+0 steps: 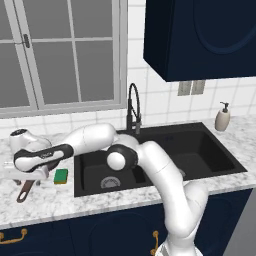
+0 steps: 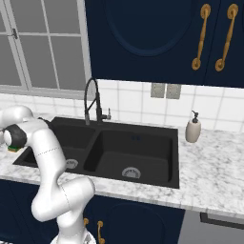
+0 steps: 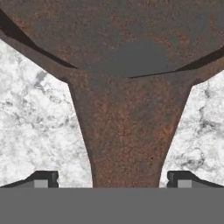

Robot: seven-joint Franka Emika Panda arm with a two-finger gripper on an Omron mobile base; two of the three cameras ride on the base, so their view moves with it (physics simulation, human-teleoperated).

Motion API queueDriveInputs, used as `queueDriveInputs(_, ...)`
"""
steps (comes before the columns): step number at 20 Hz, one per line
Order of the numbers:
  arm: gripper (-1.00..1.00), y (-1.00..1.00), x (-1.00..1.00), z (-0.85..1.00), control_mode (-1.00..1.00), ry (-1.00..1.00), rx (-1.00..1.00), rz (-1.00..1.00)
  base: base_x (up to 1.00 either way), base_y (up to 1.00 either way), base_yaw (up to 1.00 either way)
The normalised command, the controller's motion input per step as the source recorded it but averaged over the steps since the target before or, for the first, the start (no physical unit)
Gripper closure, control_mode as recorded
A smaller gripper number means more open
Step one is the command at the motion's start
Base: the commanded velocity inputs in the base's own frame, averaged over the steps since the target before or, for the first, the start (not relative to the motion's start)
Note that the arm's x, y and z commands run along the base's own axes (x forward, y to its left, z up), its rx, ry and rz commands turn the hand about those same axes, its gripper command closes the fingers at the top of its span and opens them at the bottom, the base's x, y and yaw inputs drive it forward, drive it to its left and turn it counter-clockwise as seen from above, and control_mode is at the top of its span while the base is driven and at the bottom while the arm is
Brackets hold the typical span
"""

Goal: Pick the pan and sponge and place them into the sink. Then turn on the water.

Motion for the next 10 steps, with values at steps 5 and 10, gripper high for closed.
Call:
queueDriveInputs(5,1.00,0.00,0.08,-0.23,-1.00,0.05,0.00,-0.01,0.00,0.00,0.00)
queueDriveInputs(10,1.00,-0.05,-0.02,0.00,-1.00,-0.02,0.01,0.00,0.00,0.00,0.00)
